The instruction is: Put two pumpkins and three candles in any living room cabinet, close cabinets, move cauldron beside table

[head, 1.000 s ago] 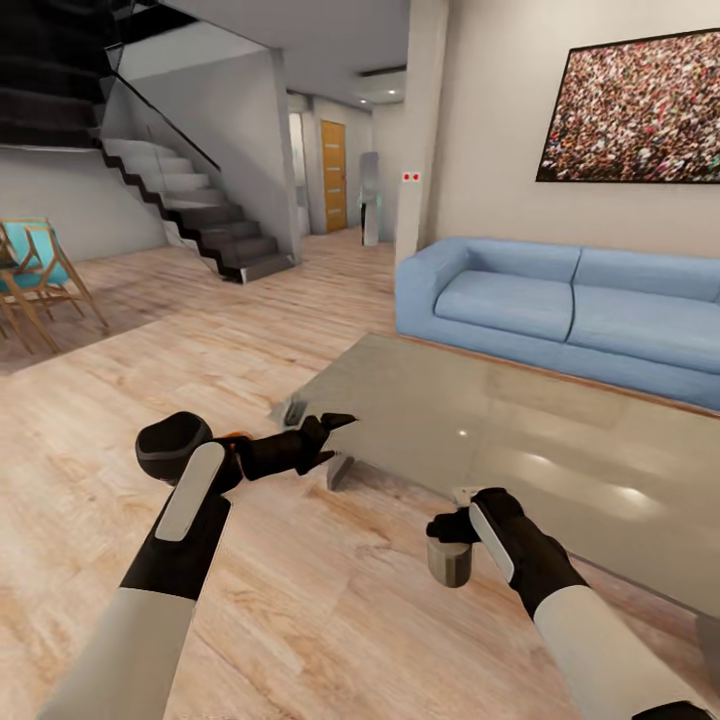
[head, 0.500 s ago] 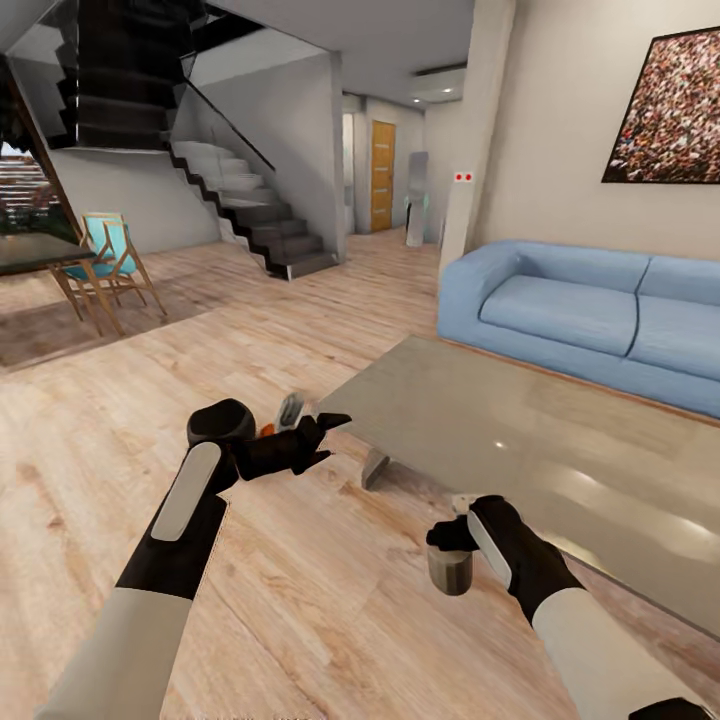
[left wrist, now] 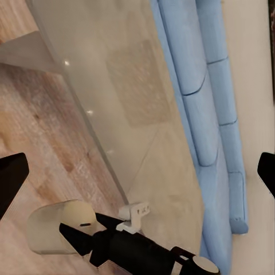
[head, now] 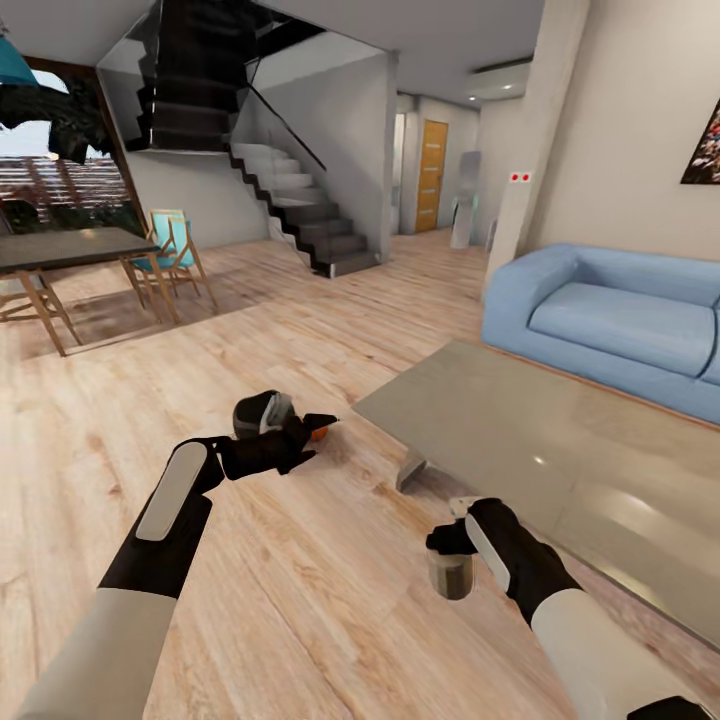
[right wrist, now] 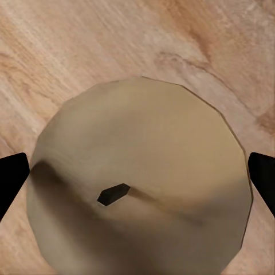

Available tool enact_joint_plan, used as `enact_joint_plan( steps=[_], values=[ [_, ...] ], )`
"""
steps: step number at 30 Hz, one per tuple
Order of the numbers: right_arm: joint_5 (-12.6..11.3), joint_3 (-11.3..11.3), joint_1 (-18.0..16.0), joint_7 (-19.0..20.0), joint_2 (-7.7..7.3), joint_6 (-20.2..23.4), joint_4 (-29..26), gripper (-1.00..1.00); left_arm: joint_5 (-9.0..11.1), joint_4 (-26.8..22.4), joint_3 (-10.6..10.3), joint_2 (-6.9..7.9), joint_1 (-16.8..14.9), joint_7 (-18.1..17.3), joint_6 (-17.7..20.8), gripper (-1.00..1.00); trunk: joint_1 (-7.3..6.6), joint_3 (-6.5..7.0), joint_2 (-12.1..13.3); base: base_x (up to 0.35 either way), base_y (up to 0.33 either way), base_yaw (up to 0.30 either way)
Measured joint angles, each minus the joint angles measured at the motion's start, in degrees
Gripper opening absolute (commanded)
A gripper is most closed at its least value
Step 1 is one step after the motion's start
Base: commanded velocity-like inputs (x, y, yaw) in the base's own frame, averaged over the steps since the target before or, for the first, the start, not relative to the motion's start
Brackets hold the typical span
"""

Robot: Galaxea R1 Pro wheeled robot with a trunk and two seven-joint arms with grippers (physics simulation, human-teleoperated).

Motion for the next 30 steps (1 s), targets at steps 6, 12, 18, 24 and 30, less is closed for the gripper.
enact_joint_plan(
  steps=[6,12,18,24,30],
  values=[
    [-0.1,0.2,0.0,0.0,0.02,-1.7,0.1,-1.00,0.0,0.0,0.0,0.00,0.0,0.0,0.0,1.00,0.00,0.00,0.0,0.000,0.000,0.283],
    [-0.1,0.2,0.0,0.0,0.02,-1.8,0.2,-1.00,0.0,0.0,-0.1,0.00,0.0,0.0,0.0,1.00,0.00,0.00,0.0,0.000,0.000,0.283],
    [-0.1,0.2,0.0,0.0,0.02,-1.8,0.2,-1.00,0.0,0.1,-0.1,0.00,0.0,0.0,0.0,1.00,0.00,0.00,0.0,0.000,0.000,0.284],
    [-0.1,0.2,0.0,0.0,0.09,-1.8,0.4,-1.00,0.0,0.1,-0.1,0.00,0.0,0.0,0.0,1.00,0.00,0.00,0.0,0.000,0.000,0.284],
    [-0.1,0.3,0.0,0.0,0.11,-1.8,1.4,-1.00,0.0,0.1,-0.1,0.00,0.0,0.0,0.0,1.00,0.00,0.00,0.0,0.000,0.000,0.284]
  ],
)
